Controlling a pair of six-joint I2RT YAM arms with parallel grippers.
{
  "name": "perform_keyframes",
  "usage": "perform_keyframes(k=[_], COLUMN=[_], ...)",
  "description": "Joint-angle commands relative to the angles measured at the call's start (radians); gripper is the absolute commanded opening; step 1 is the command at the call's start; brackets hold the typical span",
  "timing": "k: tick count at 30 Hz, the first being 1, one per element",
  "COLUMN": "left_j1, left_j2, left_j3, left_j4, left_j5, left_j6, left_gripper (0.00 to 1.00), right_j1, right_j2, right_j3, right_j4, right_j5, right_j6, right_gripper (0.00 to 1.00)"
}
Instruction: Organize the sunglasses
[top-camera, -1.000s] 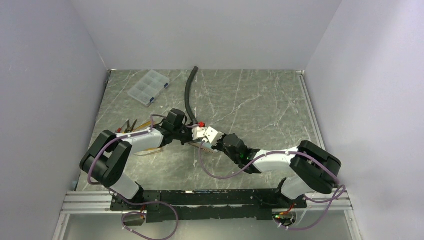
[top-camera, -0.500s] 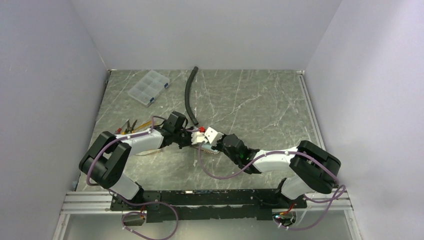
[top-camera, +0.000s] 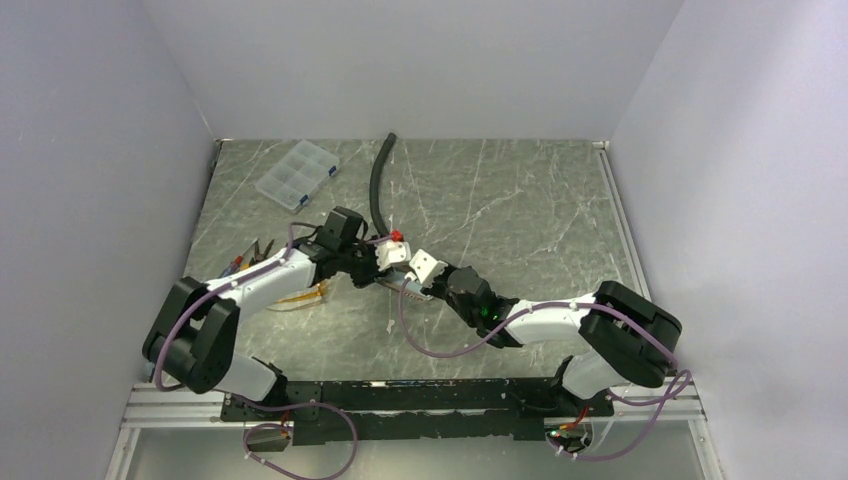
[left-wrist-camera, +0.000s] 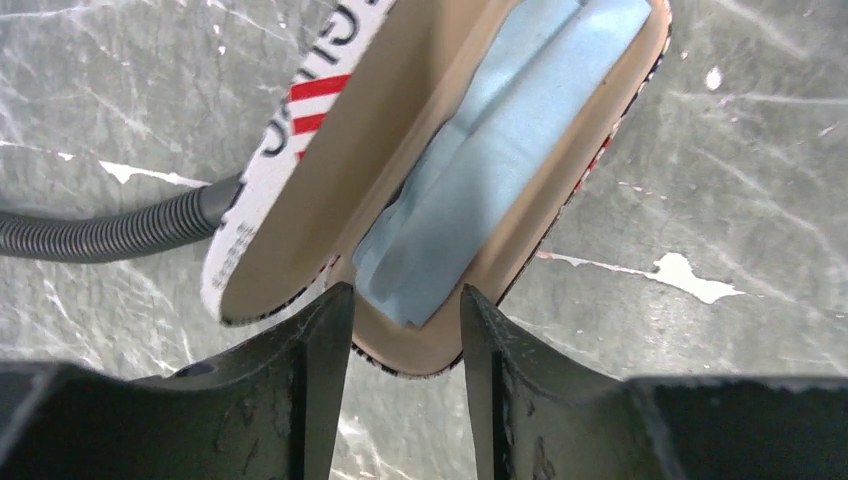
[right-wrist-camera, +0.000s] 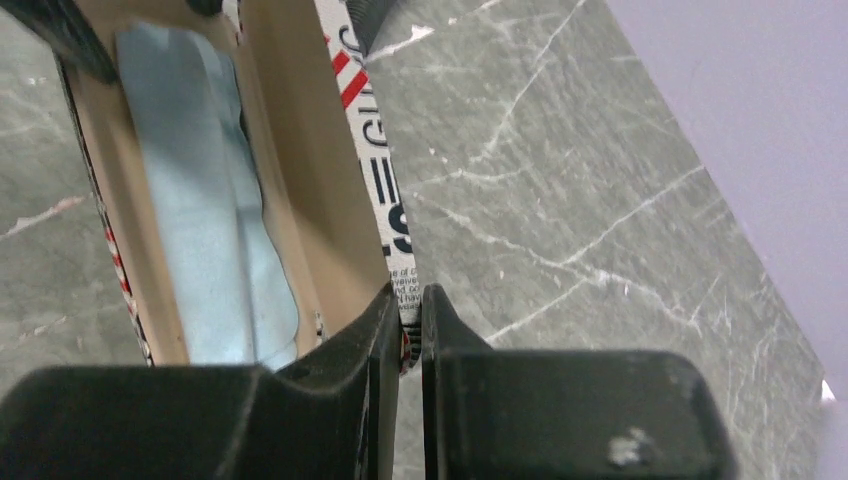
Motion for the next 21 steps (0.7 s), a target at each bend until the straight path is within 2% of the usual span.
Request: perform_keyframes(k=[1,9,12,14,17,21], left_j1=[0.041,0.093,0.129,0.162,0.262,0.486], left_j2=[-0.101,-0.221,-0.243,-0.23,-0.182,-0.073], left_j3=[0.064,0.047,0.065,0.089,0.133,0.18], left_j4=[-0.072,-0.129,-0.12,-0.121,-0.16,-0.246], left_j5=[0.073,0.127,0.031,-0.128,-0.31,-0.236], left_j6=[-0.088,-0.187,-0.311,-0.419,-0.55,-0.648], left_gripper=[0.5,0.55,0.6,0.68,0.75,0.79], right_j1=[0.001,0.001,0.002,0.001,0.002,0.002], right_j2=[0.0,0.007,0.0,-0.005,-0.007,0.002], right_j3=[0.01,0.015,0.017,0.014,0.014,0.023], right_j4=[0.023,0.021,0.01,0.013,0.012,0.007], right_j5=[0.014,0.013,0.023,0.029,0.032,0.06], right_j6=[-0.016,-0.014,-0.01,-0.009,-0.005,-0.003], right_gripper=[0.0,0.0,0.0,0.0,0.0,0.0])
